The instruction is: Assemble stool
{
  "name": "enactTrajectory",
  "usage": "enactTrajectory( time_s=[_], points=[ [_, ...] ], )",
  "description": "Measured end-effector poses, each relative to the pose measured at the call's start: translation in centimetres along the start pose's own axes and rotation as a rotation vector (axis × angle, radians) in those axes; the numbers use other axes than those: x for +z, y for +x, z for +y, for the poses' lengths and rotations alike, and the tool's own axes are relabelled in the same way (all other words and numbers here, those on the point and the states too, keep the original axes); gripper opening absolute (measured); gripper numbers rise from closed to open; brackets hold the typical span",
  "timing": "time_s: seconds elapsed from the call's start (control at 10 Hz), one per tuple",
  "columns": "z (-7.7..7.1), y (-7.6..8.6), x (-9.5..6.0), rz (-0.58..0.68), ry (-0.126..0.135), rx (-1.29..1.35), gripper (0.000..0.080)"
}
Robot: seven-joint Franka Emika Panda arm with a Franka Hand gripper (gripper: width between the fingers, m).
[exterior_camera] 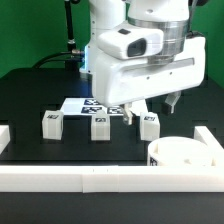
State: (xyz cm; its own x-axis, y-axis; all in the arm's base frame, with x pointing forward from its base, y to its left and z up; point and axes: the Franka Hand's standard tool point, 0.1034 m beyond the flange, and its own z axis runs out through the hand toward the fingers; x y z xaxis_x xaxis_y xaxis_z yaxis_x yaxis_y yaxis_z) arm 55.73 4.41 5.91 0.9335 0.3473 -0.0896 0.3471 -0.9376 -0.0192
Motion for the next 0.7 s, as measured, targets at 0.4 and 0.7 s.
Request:
enactTrajectory(
  time_s=[0.4, 0.7],
  points=[
    [-0.97, -0.09, 0.83, 0.04, 0.022, 0.354, 0.0649],
    [-1.12, -0.38, 1.01, 0.007, 0.029, 0.354, 0.0649]
  ],
)
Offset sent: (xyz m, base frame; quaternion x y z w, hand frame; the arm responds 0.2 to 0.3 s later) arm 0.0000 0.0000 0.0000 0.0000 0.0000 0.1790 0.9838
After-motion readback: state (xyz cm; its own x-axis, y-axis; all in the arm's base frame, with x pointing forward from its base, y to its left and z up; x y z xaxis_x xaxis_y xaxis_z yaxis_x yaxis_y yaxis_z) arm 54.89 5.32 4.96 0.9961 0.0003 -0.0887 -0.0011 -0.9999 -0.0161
